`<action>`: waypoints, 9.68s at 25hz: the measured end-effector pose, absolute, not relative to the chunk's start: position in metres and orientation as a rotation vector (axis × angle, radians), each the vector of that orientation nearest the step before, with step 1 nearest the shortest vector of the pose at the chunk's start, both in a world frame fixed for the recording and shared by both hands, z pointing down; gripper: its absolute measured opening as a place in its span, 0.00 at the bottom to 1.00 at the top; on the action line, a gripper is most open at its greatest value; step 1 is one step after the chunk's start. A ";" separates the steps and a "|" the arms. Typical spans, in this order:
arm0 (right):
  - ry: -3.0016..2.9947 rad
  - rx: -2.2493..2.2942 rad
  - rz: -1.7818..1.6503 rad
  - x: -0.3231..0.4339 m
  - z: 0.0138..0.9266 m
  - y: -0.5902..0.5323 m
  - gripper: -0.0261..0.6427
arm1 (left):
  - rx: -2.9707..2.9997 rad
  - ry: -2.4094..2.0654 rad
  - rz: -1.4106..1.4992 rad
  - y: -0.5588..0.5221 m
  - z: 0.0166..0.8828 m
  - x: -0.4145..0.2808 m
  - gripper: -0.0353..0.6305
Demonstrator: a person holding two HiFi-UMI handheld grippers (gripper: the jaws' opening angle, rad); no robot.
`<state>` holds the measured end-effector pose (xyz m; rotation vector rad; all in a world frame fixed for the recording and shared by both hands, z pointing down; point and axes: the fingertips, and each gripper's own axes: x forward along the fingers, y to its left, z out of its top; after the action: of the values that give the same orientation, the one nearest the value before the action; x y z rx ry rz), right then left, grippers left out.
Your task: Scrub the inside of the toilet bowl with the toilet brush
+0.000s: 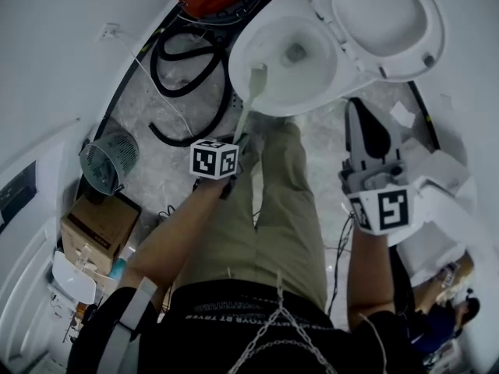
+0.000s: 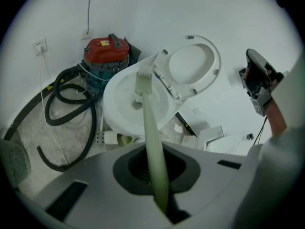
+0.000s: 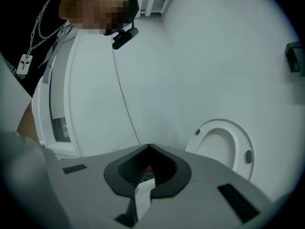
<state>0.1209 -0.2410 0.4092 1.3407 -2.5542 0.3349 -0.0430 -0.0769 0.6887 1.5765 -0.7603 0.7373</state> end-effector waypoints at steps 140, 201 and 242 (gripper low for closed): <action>-2.560 1.131 0.618 0.087 0.492 -0.240 0.04 | 1.247 -0.714 0.781 -0.096 0.829 -0.038 0.05; -2.477 1.326 0.759 0.194 0.517 -0.258 0.04 | 1.415 -0.258 1.491 -0.165 0.890 0.049 0.05; -2.496 1.502 0.290 0.106 0.267 -0.155 0.04 | 2.590 -1.031 0.558 -0.167 0.326 -0.054 0.05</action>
<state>0.1061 -0.1554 0.2673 1.5022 -2.4963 0.2899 -0.0538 -0.1671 0.3264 2.5900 -1.0315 0.5580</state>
